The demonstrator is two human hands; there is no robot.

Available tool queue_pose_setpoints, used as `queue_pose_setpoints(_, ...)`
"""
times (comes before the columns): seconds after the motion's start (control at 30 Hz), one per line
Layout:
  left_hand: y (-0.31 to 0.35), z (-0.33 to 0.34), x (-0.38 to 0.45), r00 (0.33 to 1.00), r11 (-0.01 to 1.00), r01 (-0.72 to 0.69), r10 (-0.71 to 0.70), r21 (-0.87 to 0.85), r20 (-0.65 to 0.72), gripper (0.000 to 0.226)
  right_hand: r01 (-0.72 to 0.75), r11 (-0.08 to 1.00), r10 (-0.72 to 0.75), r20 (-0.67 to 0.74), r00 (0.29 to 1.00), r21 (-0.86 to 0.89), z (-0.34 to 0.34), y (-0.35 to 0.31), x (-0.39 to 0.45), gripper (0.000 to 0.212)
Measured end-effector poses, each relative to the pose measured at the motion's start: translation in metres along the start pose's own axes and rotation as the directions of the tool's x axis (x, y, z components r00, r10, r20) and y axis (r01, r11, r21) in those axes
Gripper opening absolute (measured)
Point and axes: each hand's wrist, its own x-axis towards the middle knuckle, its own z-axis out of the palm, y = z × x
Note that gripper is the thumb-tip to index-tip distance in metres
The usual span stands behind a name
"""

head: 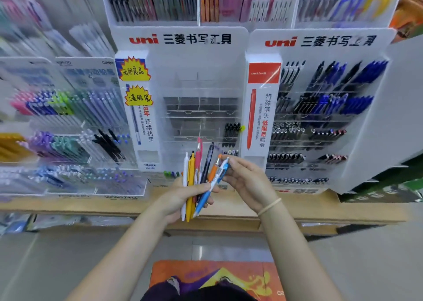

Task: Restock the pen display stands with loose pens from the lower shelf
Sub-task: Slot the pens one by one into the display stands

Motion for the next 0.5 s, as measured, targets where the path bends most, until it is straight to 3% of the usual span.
queue_pose_setpoints(0.13, 0.008, -0.009, -0.001, 0.997, 0.998, -0.05, 0.048, -0.033, -0.066, 0.037, -0.032, 0.999, 0.033, 0.093, 0.995, -0.018, 0.007, -0.01, 0.018, 0.031)
queue_pose_setpoints(0.23, 0.013, -0.022, 0.002, 0.984, 0.993, -0.094, 0.082, -0.067, -0.156, 0.035, 0.021, 0.998, -0.018, 0.044, 0.999, -0.056, 0.016, -0.02, 0.032, 0.018)
queue_pose_setpoints(0.37, 0.023, -0.051, 0.008, 0.928, 0.98, -0.183, 0.148, -0.073, -0.342, 0.023, 0.185, 0.963, -0.204, -0.083, 0.975, -0.195, 0.033, -0.046, 0.055, 0.011)
queue_pose_setpoints(0.5, 0.039, -0.085, 0.008, 0.915, 0.977, -0.203, 0.163, -0.069, -0.37, 0.015, 0.356, 0.85, -0.436, -0.138, 0.889, -0.389, 0.07, -0.069, 0.078, 0.011)
